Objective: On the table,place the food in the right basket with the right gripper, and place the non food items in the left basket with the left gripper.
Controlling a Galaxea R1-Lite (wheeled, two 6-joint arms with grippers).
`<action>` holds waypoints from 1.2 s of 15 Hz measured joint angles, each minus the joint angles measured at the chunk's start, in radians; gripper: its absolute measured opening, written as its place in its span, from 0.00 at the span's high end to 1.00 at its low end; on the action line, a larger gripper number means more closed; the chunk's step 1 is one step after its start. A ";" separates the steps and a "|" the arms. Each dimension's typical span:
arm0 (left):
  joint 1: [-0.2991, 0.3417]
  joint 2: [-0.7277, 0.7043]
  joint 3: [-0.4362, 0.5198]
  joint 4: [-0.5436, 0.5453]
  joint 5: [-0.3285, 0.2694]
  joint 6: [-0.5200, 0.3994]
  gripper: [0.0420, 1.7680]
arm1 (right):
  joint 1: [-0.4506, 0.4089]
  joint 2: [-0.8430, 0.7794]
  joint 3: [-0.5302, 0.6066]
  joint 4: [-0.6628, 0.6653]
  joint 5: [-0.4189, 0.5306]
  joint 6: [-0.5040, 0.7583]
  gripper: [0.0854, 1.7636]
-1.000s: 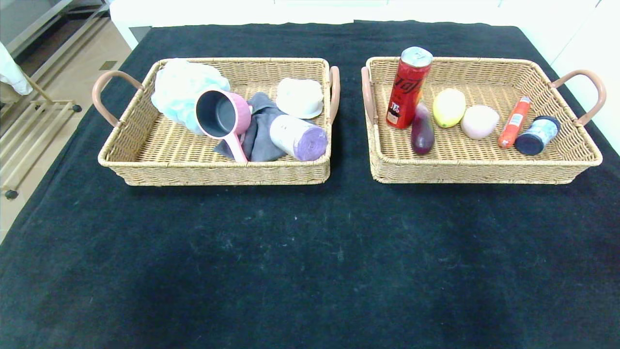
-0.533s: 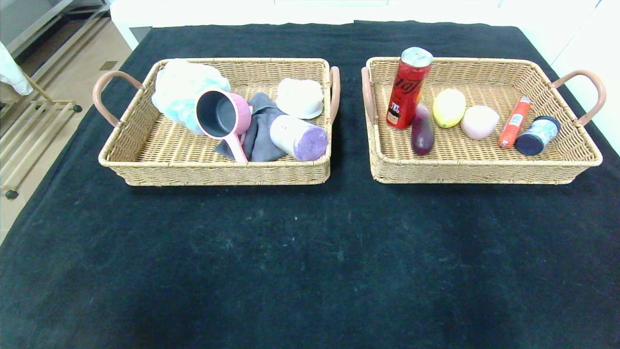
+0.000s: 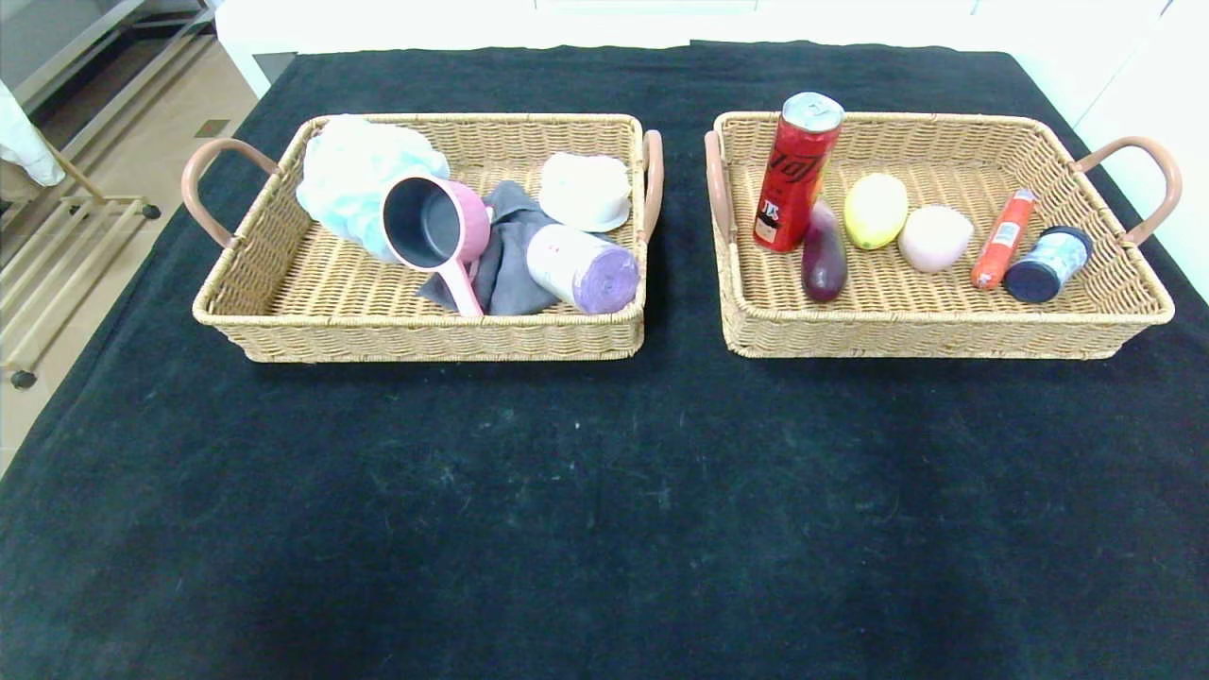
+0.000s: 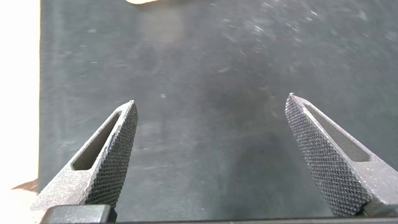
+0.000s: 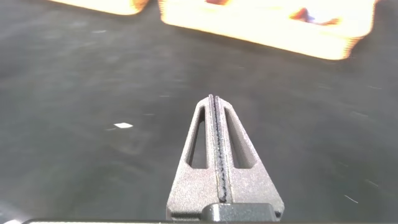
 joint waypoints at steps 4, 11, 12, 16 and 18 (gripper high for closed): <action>0.061 -0.001 -0.026 -0.017 0.020 -0.005 0.03 | -0.002 -0.086 0.035 0.018 -0.160 -0.037 0.98; 0.132 -0.147 0.003 -0.047 -0.030 0.022 0.03 | -0.003 -0.199 0.048 0.088 -0.235 -0.042 0.97; 0.130 -0.177 0.030 -0.049 -0.029 0.023 0.03 | -0.004 -0.204 0.059 0.087 -0.242 -0.044 0.85; 0.128 -0.258 0.167 -0.063 -0.021 0.019 0.03 | -0.005 -0.210 0.127 0.078 -0.250 -0.043 0.52; 0.127 -0.271 0.233 -0.112 -0.021 0.019 0.03 | -0.005 -0.211 0.160 0.057 -0.290 -0.034 0.41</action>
